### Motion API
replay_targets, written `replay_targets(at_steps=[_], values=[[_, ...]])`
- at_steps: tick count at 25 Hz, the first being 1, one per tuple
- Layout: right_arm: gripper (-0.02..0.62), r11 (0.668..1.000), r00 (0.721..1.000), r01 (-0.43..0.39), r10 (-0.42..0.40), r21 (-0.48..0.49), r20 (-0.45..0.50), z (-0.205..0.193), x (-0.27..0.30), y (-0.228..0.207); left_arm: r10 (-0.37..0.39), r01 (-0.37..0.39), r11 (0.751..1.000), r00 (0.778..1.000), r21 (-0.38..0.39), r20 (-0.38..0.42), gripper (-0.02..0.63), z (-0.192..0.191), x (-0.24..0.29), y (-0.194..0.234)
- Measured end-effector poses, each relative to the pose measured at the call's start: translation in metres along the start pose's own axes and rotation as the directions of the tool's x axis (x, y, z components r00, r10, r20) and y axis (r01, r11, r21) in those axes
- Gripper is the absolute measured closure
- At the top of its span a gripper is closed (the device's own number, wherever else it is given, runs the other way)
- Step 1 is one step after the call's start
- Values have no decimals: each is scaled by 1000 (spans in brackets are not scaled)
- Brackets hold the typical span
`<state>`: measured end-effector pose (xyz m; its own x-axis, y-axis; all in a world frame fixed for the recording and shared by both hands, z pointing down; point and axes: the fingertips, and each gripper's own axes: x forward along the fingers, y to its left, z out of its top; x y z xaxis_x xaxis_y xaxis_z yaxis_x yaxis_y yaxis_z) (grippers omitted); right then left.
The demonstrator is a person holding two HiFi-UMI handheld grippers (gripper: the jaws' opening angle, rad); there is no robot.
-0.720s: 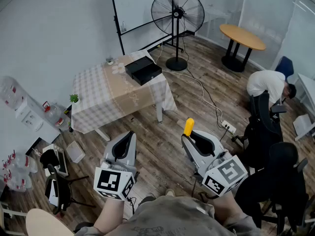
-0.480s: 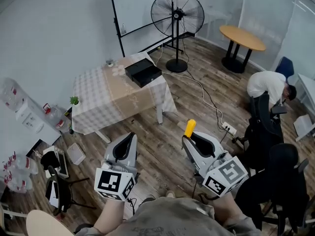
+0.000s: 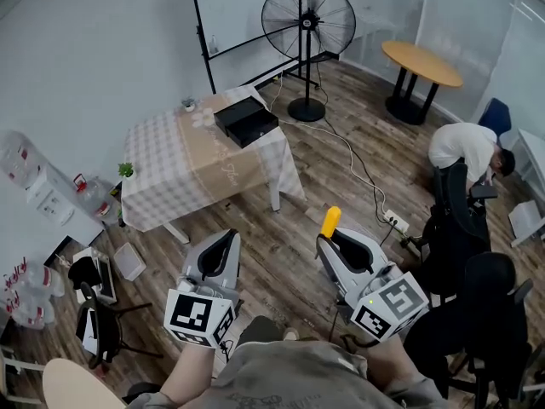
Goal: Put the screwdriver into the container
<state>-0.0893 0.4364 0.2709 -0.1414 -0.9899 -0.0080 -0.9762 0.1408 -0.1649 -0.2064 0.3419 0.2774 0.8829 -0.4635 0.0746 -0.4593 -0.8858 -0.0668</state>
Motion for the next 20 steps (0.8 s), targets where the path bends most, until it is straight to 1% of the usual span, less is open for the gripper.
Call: replay_targets(at_steps=[4,8,16,20], values=[[495,1000,1000,1,-1,11,-13,-7,3,-7,16,-16,1000,1000,4,-9,606,-4,3,2],[495,1000,999,8,-8,8,-31,-11,12,-17,18,-18,1000,1000,-13,-8,606,-6,17,12],[495,999,997,36,-36,-5,-69,-24,48,-50,-17,17,999,1000,-32,-19,606,-19,60,36],[495,999,994,46,-47,-16,-102,-28,79,-76,-23,22,999,999,-43,-34,606,-25,92,63]])
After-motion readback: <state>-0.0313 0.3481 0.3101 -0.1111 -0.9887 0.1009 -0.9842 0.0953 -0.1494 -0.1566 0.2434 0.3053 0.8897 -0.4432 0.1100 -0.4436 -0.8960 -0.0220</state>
